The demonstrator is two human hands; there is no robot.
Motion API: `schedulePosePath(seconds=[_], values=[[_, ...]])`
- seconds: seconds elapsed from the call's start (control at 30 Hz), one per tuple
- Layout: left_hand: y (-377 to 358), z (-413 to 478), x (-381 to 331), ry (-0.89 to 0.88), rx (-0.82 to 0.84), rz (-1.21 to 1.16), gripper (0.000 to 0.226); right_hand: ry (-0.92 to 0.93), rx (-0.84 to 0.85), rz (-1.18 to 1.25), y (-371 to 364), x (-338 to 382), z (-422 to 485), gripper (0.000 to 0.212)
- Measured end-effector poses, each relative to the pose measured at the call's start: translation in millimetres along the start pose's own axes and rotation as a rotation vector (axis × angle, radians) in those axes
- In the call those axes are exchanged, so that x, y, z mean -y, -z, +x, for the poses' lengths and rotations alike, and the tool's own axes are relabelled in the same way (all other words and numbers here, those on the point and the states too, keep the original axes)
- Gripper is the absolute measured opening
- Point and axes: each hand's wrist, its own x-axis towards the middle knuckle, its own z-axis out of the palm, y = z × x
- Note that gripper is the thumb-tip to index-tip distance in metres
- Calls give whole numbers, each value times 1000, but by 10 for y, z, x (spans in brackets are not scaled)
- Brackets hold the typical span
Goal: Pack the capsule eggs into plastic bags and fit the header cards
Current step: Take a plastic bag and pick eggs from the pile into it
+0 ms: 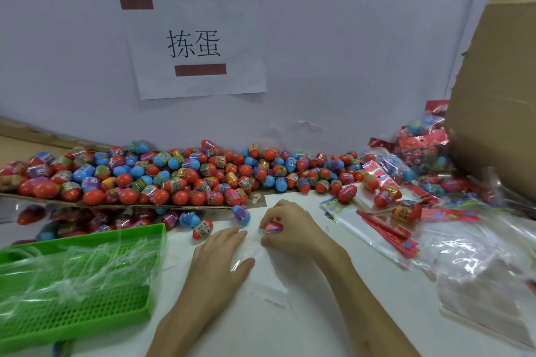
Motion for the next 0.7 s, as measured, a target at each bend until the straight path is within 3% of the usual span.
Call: schedulePosePath(seconds=[0.17,0.3,0.43,0.7], values=[[17,-23,-9,-8,-5,-37,52,17,-72,136,7,0,7,3],[70,-50,-63,51,-158,-457,32,125,-175,378,35,60,-27,6],[157,-32,-67,122,-185,-767,24,172,-254,506,62,133,-46,9],[109,8,-32,204,-217,-848,15,153,-298,471,55,138,-35,15]])
